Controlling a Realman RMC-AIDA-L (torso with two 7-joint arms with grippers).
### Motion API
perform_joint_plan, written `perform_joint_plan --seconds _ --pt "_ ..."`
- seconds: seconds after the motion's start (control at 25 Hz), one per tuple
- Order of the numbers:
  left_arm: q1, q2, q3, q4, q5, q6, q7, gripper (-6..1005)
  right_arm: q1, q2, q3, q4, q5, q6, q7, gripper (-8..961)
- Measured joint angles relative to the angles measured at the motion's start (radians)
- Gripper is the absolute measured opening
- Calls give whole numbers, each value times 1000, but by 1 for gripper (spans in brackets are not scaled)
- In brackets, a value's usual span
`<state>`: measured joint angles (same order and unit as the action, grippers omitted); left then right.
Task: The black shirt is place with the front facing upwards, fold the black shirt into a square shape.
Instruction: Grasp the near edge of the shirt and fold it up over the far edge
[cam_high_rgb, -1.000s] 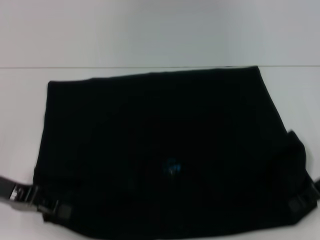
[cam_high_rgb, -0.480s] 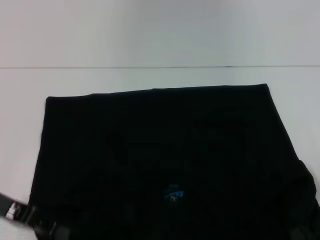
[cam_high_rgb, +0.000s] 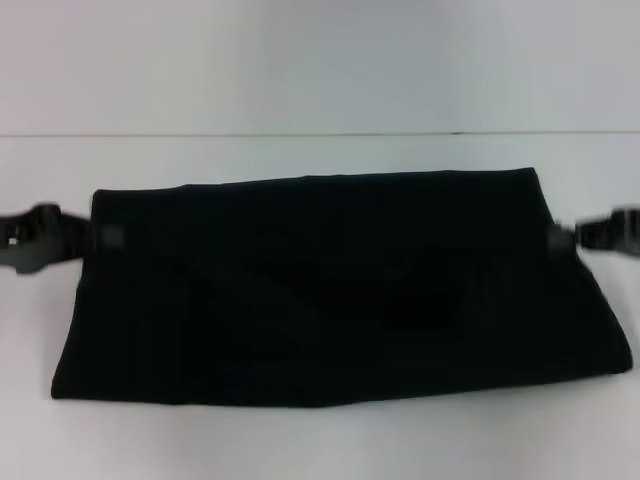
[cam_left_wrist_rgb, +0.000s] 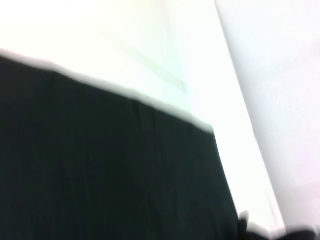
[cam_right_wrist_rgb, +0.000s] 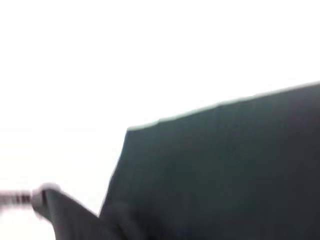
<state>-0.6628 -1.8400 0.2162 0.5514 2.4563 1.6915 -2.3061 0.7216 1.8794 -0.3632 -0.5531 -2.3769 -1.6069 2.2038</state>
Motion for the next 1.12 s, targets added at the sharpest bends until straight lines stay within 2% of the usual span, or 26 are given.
perform_joint_plan --seconds 0.04,0.12,0.2,0.24,0.28,0.32,0.36,0.52,0.6,0.88,1.0,1.12 --pt "2 -4 -10 -8 -16 -39 0 59 0 0 0 0 0 0 0 51" --pt "9 -16 -20 -31 -60 -129 12 59 -2 -1 15 45 54 83 3 51" --pt "16 -35 -23 -49 -108 -203 40 58 -3 9 21 72 111 162 -4 51" --pt "19 -46 -23 -55 -138 -242 60 58 -5 18 22 82 145 200 -12 51" --pt "21 -56 -24 -59 -159 -267 75 58 -10 45 23 93 214 271 -33 51" --pt "23 -69 -24 -64 -186 -304 97 58 -12 59 23 95 243 302 -44 51" --pt "23 -80 -24 -66 -207 -336 117 57 -12 59 23 95 243 302 -44 51" --pt "21 -116 -24 -72 -248 -431 165 56 -12 94 18 100 305 402 -78 51" --pt "18 -125 -24 -80 -268 -463 188 55 -7 114 18 102 330 455 -111 51" --pt "7 -133 -23 -91 -341 -532 233 50 -3 143 17 103 386 523 -163 51" --pt "-7 -145 -24 -91 -341 -559 253 50 -1 157 16 104 397 563 -185 51" --pt "-25 -167 -25 -91 -343 -607 284 50 8 174 15 105 398 623 -215 51"
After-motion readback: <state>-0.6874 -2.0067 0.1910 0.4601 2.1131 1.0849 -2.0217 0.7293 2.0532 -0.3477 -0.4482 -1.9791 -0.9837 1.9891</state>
